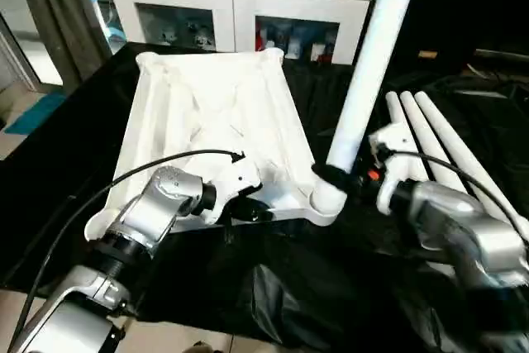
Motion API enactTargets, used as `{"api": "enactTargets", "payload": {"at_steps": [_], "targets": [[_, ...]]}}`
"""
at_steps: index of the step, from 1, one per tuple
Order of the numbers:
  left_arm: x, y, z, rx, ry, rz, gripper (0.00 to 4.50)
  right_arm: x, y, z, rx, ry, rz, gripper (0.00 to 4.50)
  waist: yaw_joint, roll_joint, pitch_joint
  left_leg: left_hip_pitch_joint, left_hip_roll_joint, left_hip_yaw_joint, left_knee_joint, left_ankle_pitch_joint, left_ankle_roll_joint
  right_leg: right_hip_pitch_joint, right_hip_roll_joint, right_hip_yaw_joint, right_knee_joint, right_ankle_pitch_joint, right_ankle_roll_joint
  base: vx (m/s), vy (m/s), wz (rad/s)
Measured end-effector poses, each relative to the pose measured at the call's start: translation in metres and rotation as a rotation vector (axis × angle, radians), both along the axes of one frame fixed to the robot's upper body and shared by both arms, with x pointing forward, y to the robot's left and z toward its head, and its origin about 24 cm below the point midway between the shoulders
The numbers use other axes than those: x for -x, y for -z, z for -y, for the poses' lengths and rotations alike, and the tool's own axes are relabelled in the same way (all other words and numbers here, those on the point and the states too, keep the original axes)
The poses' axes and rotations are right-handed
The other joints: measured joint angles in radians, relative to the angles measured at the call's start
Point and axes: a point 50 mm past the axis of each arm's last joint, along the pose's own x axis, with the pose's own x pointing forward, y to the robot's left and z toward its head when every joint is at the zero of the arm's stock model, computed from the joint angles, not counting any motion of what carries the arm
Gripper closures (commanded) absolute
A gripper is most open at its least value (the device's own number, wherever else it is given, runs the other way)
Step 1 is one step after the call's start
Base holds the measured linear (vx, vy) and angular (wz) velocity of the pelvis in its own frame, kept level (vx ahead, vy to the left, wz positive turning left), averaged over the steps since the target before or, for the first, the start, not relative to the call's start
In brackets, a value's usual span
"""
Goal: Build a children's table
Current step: Insert table leg to table base
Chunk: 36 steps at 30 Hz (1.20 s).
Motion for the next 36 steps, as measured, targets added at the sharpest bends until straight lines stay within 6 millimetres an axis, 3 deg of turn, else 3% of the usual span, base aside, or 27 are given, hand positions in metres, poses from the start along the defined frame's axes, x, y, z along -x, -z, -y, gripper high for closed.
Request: {"api": "enactTargets", "payload": {"at_steps": [21, 36], "targets": [[-0.002, 0.001, -0.002, 0.006, -0.023, 0.006, 4.50, -0.011, 0.006, -0.003, -0.042, -0.002, -0.008, 2.62, -0.010, -0.001, 0.000, 0.001, 0.000, 0.000, 0.000, 0.001, 0.000, 0.000, 0.000, 0.000, 0.000, 0.001, -0.001, 0.000, 0.000, 0.00], [-0.004, 0.004, 0.002, 0.023, -0.063, -0.013, 4.50, 0.004, 0.034, 0.013, -0.246, 0.118, 0.042, 2.62, -0.001, 0.001, -0.001, 0.005, 0.000, 0.000, 0.000, 0.000, 0.000, 0.003, 0.000, 0.000, 0.000, 0.001, -0.001, 0.000, 0.000, 0.00]]}}
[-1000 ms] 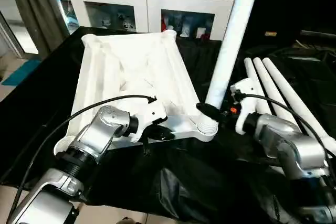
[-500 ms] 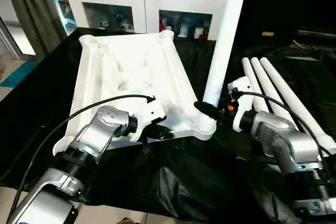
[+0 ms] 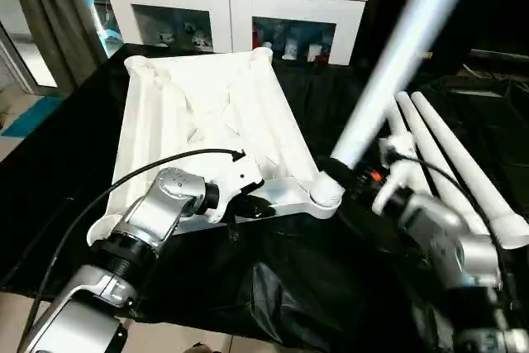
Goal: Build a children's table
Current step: Insert table leg to table base
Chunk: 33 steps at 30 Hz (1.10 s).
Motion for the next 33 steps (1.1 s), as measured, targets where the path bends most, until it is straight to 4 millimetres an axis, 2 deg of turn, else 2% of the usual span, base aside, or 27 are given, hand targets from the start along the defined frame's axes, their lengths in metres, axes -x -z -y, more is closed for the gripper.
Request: {"api": "enactTargets", "payload": {"at_steps": [8, 13, 21, 23, 33], "targets": [[0.000, 0.002, 0.000, 0.002, -0.002, -0.008, 4.50, 0.005, 0.004, -0.004, 0.096, -0.026, 0.065, 2.62, 0.002, 0.003, -0.001, 0.006, 0.000, 0.000, -0.001, 0.000, 0.000, 0.005, 0.000, 0.000, -0.001, -0.001, 0.001, 0.000, 0.000, 0.00], [-0.001, 0.004, -0.001, 0.002, -0.001, -0.007, 4.50, 0.001, -0.001, -0.007, 0.159, -0.062, 0.085, 2.63, -0.002, 0.003, -0.001, 0.011, -0.001, 0.000, -0.007, 0.000, 0.000, 0.011, 0.000, 0.000, -0.007, -0.003, 0.005, 0.000, 0.000, 0.00], [-0.001, 0.004, -0.002, -0.002, -0.005, -0.006, 4.50, -0.005, -0.007, -0.015, 0.296, -0.166, 0.120, 2.63, -0.010, 0.002, -0.002, 0.012, -0.001, 0.000, -0.012, 0.000, 0.000, 0.011, 0.000, -0.001, -0.010, -0.003, 0.005, 0.000, 0.000, 0.00], [-0.001, 0.004, -0.003, -0.005, -0.006, -0.006, 4.50, -0.007, -0.009, -0.016, 0.306, -0.186, 0.124, 2.63, -0.012, -0.003, -0.003, 0.012, -0.001, 0.000, -0.013, 0.000, 0.000, 0.011, 0.000, -0.001, -0.011, -0.003, 0.005, 0.000, 0.000, 0.00], [-0.001, 0.003, -0.005, -0.007, 0.001, -0.011, 4.50, -0.010, -0.008, -0.013, 0.313, -0.246, 0.111, 2.63, -0.016, -0.005, -0.004, 0.013, -0.001, 0.001, -0.018, 0.000, 0.000, 0.012, 0.000, -0.002, -0.017, -0.003, 0.004, 0.000, 0.000, 0.00]]}}
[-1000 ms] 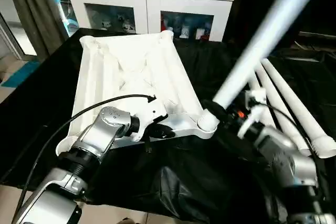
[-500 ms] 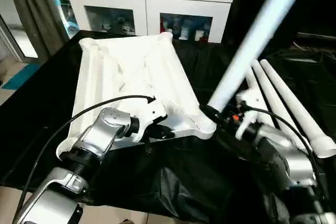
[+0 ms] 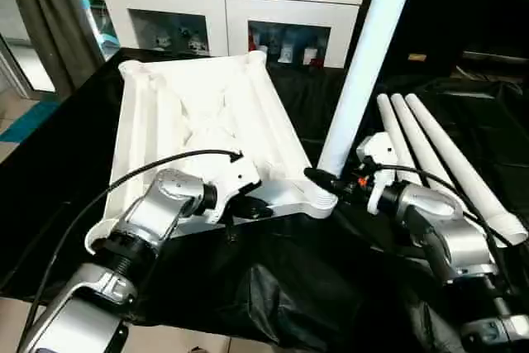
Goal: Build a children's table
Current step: Insert table leg to table base, then rotate leg to tighten
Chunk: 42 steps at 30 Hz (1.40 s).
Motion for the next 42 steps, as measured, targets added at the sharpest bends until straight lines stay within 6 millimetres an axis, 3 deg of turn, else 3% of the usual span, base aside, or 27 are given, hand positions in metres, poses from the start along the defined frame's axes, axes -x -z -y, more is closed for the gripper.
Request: {"api": "enactTargets", "payload": {"at_steps": [27, 33, 42], "targets": [[0.004, -0.006, -0.012, -0.007, 0.104, -0.039, 4.50, 0.002, 0.000, 0.006, -0.052, -0.212, -0.005, 2.63, 0.009, -0.001, -0.001, 0.000, 0.001, 0.001, -0.005, 0.000, 0.000, 0.001, 0.000, -0.002, -0.004, 0.000, -0.006, 0.000, 0.000, 0.00], [-0.004, -0.006, -0.003, -0.005, 0.005, -0.030, 4.50, -0.008, 0.002, 0.003, -0.033, -0.081, 0.018, 2.63, 0.004, -0.003, -0.001, 0.002, 0.001, 0.001, -0.005, 0.000, 0.000, 0.001, 0.000, -0.002, -0.003, 0.001, -0.007, 0.000, 0.000, 0.00], [-0.023, -0.012, 0.024, -0.020, -0.213, -0.006, 4.50, -0.037, 0.003, -0.013, -0.065, 0.288, 0.027, 2.63, -0.007, -0.008, 0.001, -0.001, 0.001, 0.001, -0.005, 0.000, -0.001, -0.002, 0.000, -0.002, -0.003, 0.002, -0.008, 0.000, 0.000, 0.00]]}}
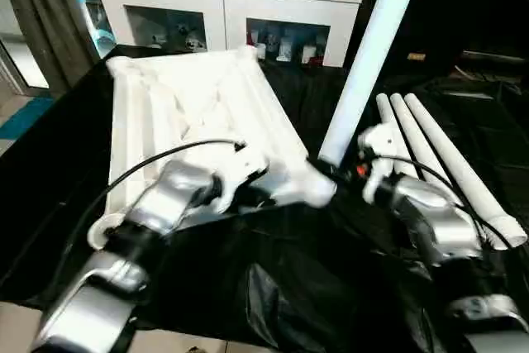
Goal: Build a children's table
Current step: Rotate leg to tighten
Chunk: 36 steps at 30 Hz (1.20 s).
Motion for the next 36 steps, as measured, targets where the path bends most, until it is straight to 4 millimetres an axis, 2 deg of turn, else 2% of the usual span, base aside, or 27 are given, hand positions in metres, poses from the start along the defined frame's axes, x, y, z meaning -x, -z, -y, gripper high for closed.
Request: {"api": "enactTargets", "payload": {"at_steps": [5, 11, 20, 32, 34, 36], "targets": [[-0.008, -0.002, 0.017, -0.004, -0.111, 0.017, 4.50, -0.020, -0.005, -0.013, -0.014, 0.197, -0.029, 2.63, 0.001, 0.000, 0.000, -0.002, 0.000, 0.000, -0.002, 0.000, 0.000, -0.003, 0.000, -0.001, -0.001, 0.000, 0.000, 0.000, 0.000, 0.00], [-0.011, 0.000, 0.039, -0.022, -0.210, 0.035, 4.50, -0.032, -0.008, -0.024, 0.035, 0.365, -0.050, 2.63, 0.005, 0.000, 0.000, -0.002, 0.000, 0.000, -0.002, 0.000, 0.000, -0.002, 0.000, 0.000, -0.001, 0.000, 0.000, 0.000, 0.000, 0.00], [-0.010, 0.001, 0.043, -0.021, -0.220, 0.035, 4.50, -0.033, -0.008, -0.025, 0.043, 0.384, -0.047, 2.63, 0.008, 0.000, 0.000, -0.002, 0.000, 0.000, -0.002, 0.000, 0.000, -0.002, 0.000, 0.000, -0.001, 0.000, 0.000, 0.000, 0.000, 0.00], [-0.012, 0.001, 0.041, -0.027, -0.233, 0.026, 4.50, -0.035, -0.008, -0.031, 0.056, 0.399, -0.047, 2.63, 0.002, 0.001, 0.000, -0.001, 0.000, 0.000, -0.002, 0.000, 0.000, -0.002, 0.000, 0.000, -0.001, 0.000, 0.000, 0.000, 0.000, 0.00], [-0.012, 0.001, 0.041, -0.027, -0.233, 0.026, 4.50, -0.035, -0.008, -0.031, 0.055, 0.397, -0.047, 2.07, 0.002, 0.001, 0.000, -0.001, 0.000, 0.000, -0.002, 0.000, 0.000, -0.002, 0.000, 0.000, -0.001, 0.000, 0.000, 0.000, 0.000, 0.00], [-0.012, 0.000, 0.042, -0.027, -0.235, 0.031, 4.50, -0.034, -0.003, -0.032, 0.060, 0.391, -0.071, 1.84, 0.002, 0.001, 0.000, -0.001, 0.000, 0.000, -0.002, 0.000, 0.000, -0.002, 0.000, 0.000, -0.001, 0.000, 0.000, 0.000, 0.000, 0.00]]}}
